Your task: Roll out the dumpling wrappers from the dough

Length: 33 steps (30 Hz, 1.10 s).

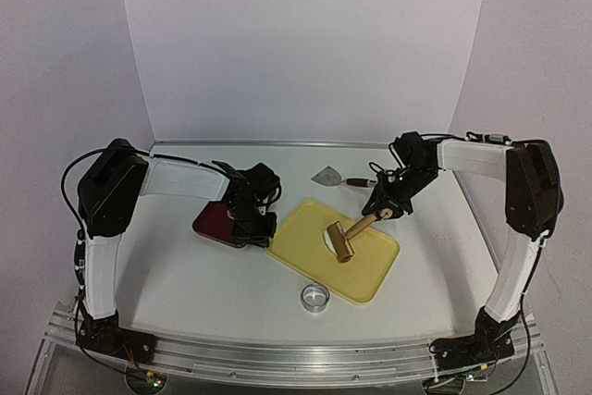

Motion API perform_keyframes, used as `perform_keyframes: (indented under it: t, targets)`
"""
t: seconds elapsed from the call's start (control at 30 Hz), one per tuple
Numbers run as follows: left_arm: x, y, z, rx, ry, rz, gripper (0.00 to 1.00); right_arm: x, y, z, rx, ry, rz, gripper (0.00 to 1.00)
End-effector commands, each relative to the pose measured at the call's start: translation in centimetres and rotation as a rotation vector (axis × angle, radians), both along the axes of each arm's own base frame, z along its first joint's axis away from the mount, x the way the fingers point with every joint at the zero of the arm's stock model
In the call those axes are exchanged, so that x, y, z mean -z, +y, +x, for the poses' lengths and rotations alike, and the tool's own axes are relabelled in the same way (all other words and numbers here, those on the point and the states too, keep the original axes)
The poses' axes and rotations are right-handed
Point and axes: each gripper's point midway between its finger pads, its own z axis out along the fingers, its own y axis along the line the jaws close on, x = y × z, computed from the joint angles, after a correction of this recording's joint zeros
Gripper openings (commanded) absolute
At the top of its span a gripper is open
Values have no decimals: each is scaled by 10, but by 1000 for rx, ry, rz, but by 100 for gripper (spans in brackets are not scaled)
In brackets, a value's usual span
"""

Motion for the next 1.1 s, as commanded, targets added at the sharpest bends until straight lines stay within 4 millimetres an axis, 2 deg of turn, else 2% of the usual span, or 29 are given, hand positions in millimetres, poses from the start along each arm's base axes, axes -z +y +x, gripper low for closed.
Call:
perform_keyframes:
  t: [0.0, 1.07]
  targets:
    - [17, 21, -4, 13, 13, 124, 0, 78, -128, -30, 64, 140, -621, 0]
    - [16, 16, 4, -4, 7, 131, 0, 83, -157, -27, 104, 171, -624, 0]
